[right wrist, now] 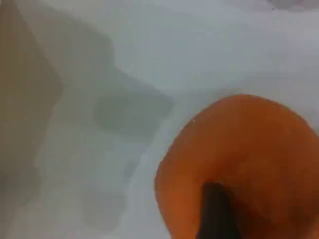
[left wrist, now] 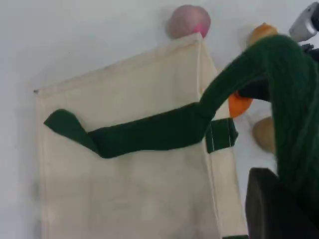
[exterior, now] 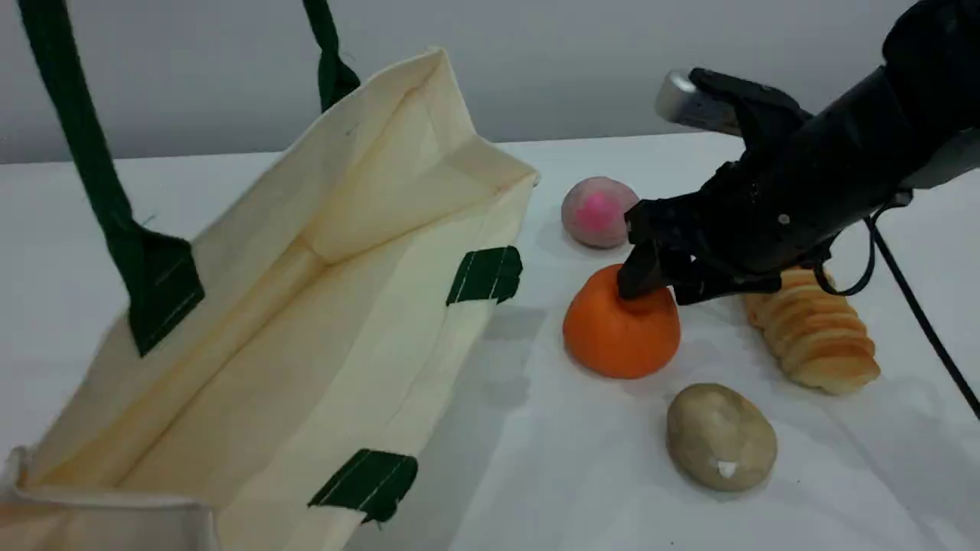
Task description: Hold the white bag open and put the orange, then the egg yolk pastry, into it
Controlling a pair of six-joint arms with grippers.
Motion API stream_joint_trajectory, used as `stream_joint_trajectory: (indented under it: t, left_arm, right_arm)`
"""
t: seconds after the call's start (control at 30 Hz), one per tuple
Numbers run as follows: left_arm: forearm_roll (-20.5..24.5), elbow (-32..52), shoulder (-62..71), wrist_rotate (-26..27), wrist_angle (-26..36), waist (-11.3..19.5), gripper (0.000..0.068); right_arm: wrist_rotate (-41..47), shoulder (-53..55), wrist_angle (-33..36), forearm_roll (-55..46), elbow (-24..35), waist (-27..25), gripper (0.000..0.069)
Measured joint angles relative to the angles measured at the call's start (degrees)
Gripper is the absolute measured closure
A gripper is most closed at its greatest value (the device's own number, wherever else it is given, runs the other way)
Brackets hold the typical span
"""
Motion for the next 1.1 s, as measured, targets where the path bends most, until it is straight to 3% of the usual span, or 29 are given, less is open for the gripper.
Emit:
stream_joint_trajectory:
  t: [0.2,0.5,0.6,0.77,0.93,1.1]
  left_arm:
    - [0.0,0.0,0.0,0.0,0.0,0.0,0.061]
    - [-0.01,0.0,0.03,0.0,0.06,0.0,0.061]
    - [-0.01,0.0,0.03,0.0,0.06,0.0,0.061]
    - [0.05,0.0,0.03,0.0,0.06,0.0,0.061]
    - [0.16,0.0,0.03,0.0,0.01,0.0,0.061]
    - [0.47,0.0,0.03,0.0,0.12,0.0,0.061]
  right_arm:
    - [0.11,1.37,6.26,0.8,-0.98,0.0,0.029]
    - [-0.11,4.73,6.59,0.99,-2.6,2.28,0.0302]
    - [-0.57,4.73,6.9,0.94,-3.01,2.34,0.0384]
    - [-0.57,4.73,7.5,0.86,-3.01,2.34,0.0622]
    - [0.7,2.89,8.34,-2.15,-3.01,2.2,0.0652]
    - [7.76,-2.82,8.29,-10.98,-3.01,2.2,0.0652]
